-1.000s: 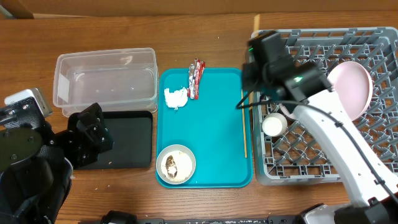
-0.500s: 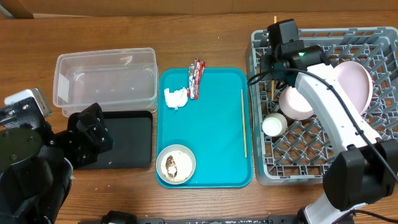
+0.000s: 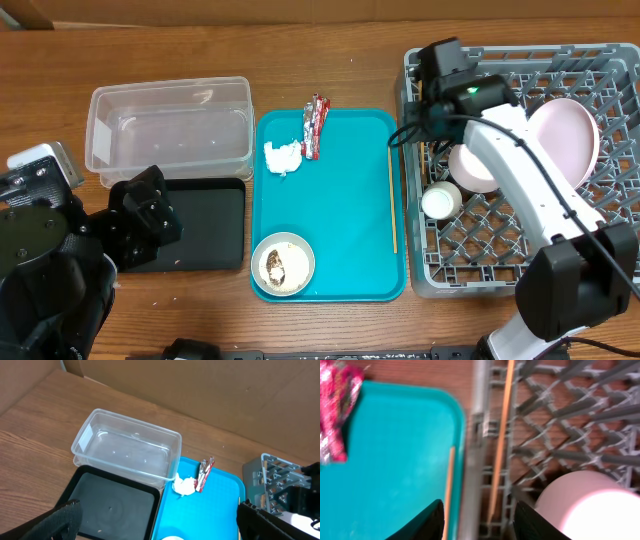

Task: Sort waste into correct bins and load items into the dishwasher
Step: 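Lift one chopstick and drop it into the dish rack, then return the right gripper to the remaining chopstick on the tray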

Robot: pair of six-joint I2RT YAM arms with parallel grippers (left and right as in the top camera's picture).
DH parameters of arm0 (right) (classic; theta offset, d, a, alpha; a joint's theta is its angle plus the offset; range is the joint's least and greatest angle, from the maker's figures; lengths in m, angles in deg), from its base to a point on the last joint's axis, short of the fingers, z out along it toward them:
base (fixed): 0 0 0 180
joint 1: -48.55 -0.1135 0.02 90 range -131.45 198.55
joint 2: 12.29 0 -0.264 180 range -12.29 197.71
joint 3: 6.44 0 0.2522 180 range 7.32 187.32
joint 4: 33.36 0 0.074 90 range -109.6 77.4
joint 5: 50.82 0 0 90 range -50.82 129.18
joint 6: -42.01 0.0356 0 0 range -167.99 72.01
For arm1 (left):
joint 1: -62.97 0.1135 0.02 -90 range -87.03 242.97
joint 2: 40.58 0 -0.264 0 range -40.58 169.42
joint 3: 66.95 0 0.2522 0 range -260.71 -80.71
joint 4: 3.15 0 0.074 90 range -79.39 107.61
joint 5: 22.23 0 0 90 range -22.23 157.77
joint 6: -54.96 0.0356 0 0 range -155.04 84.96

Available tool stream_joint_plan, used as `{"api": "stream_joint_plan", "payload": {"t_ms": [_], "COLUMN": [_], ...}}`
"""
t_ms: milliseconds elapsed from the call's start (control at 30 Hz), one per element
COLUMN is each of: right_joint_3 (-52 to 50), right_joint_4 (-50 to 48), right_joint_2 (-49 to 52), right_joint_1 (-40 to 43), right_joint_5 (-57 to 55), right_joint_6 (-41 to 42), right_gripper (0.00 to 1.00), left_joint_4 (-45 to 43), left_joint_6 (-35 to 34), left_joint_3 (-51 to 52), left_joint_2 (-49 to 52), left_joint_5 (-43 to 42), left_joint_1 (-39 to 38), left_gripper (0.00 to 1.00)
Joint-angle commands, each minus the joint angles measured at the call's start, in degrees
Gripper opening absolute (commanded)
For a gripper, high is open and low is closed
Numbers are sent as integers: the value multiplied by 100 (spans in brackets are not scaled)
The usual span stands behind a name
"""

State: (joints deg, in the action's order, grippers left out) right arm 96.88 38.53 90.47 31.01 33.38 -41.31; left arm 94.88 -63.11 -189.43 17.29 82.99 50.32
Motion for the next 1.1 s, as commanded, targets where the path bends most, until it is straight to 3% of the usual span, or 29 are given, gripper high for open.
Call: {"api": "stream_joint_plan", "payload": {"t_ms": [0,200,367,733,1067], "right_joint_3": [15,-50,-254,-452,-503], "right_joint_4": [125,221,125,76,116], "right_joint_2": [-337,-166,273,1528,1685], "right_joint_1": [-522,-1375,-1593,-1576,-1576], "right_joint_5": [162,44,-629,-1093,-955], "right_joint_6": [205,839,1611,1611,1613], "right_gripper": [48,49,48,48,48], "left_joint_4": [-7,-4,-4,-4,-4], "left_joint_6": [127,127,127,127,127], "left_joint_3": [13,13,13,13,13], "left_joint_2": [-13,-13,-13,-13,-13], "left_joint_5": [22,22,20,22,22], "left_joint_1": [42,42,42,42,42], "left_gripper": [100,100,100,100,100]}}
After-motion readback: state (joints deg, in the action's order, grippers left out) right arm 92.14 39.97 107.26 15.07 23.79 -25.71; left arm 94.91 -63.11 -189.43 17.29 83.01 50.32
